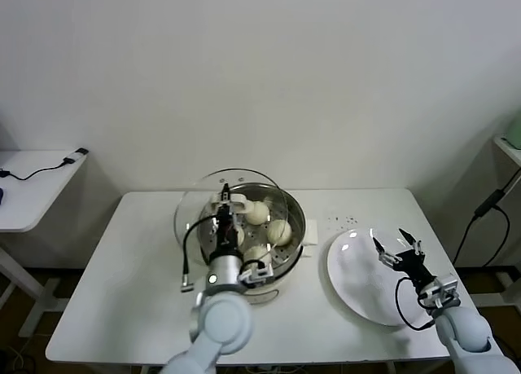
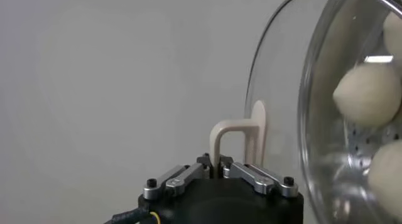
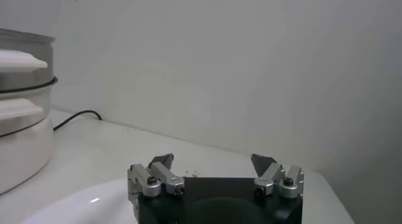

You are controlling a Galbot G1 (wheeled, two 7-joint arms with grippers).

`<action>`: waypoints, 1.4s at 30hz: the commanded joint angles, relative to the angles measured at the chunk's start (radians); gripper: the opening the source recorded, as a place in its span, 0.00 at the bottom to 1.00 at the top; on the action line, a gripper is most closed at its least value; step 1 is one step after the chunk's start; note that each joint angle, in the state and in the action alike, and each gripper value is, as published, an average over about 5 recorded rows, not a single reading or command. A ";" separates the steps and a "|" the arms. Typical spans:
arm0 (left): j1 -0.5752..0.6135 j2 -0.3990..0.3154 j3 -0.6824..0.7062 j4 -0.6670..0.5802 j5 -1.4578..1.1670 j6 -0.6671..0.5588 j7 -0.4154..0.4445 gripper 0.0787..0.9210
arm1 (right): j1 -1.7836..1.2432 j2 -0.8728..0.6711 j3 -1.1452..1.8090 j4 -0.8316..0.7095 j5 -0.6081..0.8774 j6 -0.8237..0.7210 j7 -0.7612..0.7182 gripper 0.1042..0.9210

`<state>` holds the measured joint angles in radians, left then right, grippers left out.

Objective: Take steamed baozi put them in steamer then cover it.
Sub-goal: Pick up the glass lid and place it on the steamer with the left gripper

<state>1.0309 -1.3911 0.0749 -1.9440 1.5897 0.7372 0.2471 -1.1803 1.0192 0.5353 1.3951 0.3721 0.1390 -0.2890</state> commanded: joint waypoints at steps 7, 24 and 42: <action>-0.072 -0.148 0.066 0.194 0.080 0.043 0.053 0.08 | 0.005 0.009 0.009 -0.020 -0.022 0.010 -0.011 0.88; -0.061 -0.120 0.035 0.210 0.045 0.048 0.047 0.08 | 0.009 0.017 0.009 -0.031 -0.047 0.019 -0.020 0.88; -0.063 -0.103 0.034 0.209 0.048 0.043 0.076 0.08 | 0.010 0.025 0.015 -0.043 -0.070 0.029 -0.034 0.88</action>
<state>0.9666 -1.4951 0.1100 -1.7335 1.6305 0.7364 0.2964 -1.1705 1.0433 0.5494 1.3519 0.3061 0.1677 -0.3224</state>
